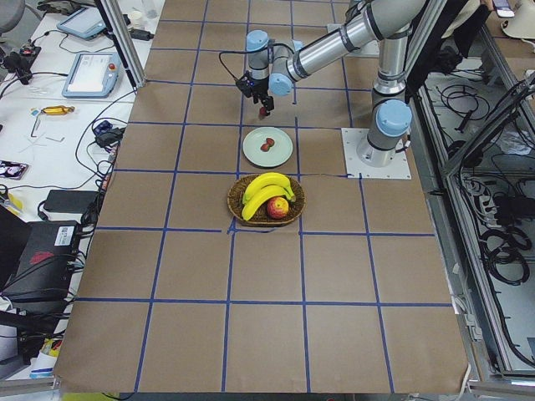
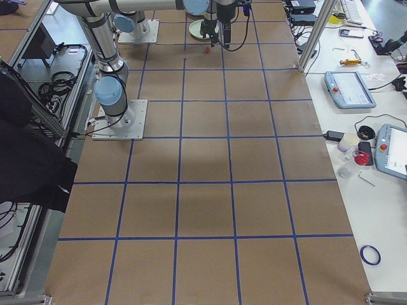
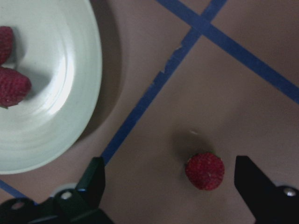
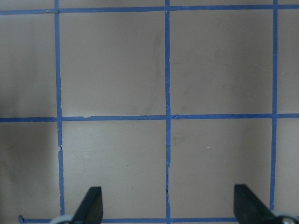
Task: Collect all strawberries into plate
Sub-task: 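Move the left gripper to the last strawberry and grasp it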
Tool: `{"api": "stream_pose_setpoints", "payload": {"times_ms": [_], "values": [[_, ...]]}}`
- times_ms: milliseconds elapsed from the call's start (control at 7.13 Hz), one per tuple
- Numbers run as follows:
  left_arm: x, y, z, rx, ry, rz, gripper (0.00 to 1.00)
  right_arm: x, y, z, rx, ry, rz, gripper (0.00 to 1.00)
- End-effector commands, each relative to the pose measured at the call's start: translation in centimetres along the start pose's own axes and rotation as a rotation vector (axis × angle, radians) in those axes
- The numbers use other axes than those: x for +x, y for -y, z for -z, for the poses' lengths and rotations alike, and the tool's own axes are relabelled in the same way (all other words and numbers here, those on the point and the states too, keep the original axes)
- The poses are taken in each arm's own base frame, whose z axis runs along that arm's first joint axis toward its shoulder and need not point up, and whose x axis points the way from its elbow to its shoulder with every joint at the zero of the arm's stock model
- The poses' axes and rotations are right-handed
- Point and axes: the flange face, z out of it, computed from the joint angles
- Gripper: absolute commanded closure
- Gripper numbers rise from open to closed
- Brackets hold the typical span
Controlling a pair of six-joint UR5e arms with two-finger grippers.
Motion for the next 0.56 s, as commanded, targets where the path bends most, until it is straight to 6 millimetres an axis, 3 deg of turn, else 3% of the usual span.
{"api": "stream_pose_setpoints", "payload": {"times_ms": [0, 281, 421], "values": [[0.62, -0.34, -1.46, -0.019, 0.006, 0.024, 0.13, 0.00, 0.02, 0.01, 0.000, 0.000, 0.000, 0.00], [0.75, -0.39, -2.23, -0.031, 0.015, 0.028, 0.34, 0.00, 0.02, 0.01, 0.000, 0.000, 0.000, 0.00], [0.75, -0.41, -2.24, -0.033, 0.015, 0.030, 0.55, 0.00, 0.02, 0.01, 0.000, 0.000, 0.000, 0.00]]}}
